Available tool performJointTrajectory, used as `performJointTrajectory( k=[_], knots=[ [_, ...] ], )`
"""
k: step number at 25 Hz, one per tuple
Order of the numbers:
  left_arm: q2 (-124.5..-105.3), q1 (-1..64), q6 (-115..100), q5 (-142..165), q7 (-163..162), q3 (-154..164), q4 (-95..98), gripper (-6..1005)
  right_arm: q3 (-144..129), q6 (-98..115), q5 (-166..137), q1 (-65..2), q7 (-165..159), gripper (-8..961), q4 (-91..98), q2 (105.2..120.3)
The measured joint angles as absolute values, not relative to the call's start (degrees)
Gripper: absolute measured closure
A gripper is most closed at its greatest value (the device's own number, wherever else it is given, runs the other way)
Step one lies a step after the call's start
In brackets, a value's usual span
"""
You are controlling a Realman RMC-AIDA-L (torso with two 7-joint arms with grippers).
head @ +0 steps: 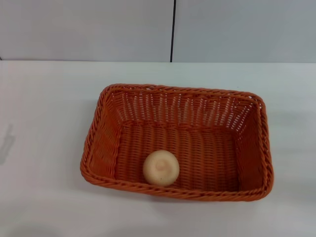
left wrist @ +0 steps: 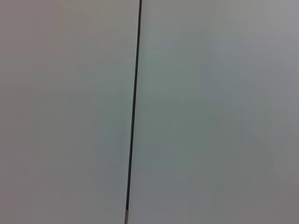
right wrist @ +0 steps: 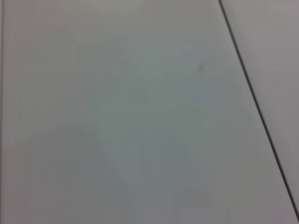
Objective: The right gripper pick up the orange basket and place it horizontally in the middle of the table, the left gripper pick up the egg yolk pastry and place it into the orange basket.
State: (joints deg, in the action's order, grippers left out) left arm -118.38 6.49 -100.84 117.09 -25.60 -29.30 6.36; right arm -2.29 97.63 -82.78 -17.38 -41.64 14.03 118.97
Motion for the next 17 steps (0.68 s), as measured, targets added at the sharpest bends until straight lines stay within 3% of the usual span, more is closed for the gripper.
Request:
performJointTrajectory(
  k=[17],
  knots=[
    [-118.44, 5.8, -98.4, 117.1, -23.1, -29.4, 3.5, 172, -0.9, 93.8, -82.7, -20.7, -40.7, 231, 12.3, 118.73]
  ],
)
